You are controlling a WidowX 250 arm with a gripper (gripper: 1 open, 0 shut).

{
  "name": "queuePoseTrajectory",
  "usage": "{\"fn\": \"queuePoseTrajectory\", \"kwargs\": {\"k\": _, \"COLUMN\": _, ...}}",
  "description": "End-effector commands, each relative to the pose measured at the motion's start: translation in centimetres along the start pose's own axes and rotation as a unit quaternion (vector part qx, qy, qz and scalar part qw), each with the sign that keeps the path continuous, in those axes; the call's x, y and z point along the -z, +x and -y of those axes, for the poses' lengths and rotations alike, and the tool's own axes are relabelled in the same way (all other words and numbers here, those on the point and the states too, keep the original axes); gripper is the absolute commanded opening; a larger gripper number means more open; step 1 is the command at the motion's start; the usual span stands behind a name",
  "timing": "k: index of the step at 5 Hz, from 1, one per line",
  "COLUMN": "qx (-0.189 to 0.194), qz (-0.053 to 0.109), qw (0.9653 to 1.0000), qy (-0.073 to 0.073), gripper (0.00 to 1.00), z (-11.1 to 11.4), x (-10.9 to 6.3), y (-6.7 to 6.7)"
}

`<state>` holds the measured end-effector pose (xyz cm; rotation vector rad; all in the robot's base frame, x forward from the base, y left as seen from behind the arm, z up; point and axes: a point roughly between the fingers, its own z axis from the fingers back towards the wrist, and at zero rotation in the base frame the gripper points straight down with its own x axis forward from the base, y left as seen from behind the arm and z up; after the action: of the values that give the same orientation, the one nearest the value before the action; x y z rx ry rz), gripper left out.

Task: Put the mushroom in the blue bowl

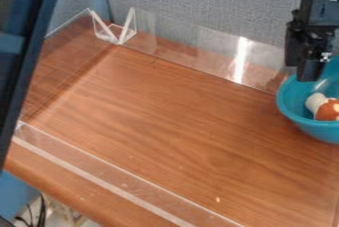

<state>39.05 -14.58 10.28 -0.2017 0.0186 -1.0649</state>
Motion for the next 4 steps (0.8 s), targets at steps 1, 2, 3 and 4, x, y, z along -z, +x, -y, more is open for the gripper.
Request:
{"fn": "queuePoseTrajectory", "kwargs": {"k": 1, "qx": 0.006, "qz": 0.02, "qw": 0.9996, "qy": 0.019, "gripper": 1.0, "z": 0.54, "x": -1.6, "y": 0.9}}
{"fn": "queuePoseTrajectory", "kwargs": {"k": 2, "qx": 0.002, "qz": 0.023, "qw": 0.9995, "qy": 0.019, "gripper": 1.0, "z": 0.57, "x": -1.48, "y": 1.24}}
{"fn": "queuePoseTrajectory", "kwargs": {"k": 3, "qx": -0.006, "qz": 0.024, "qw": 0.9996, "qy": 0.017, "gripper": 1.0, "z": 0.46, "x": -0.87, "y": 1.65}}
{"fn": "queuePoseTrajectory", "kwargs": {"k": 4, "qx": -0.004, "qz": 0.028, "qw": 0.9995, "qy": 0.014, "gripper": 1.0, "z": -0.08, "x": -0.93, "y": 1.86}}
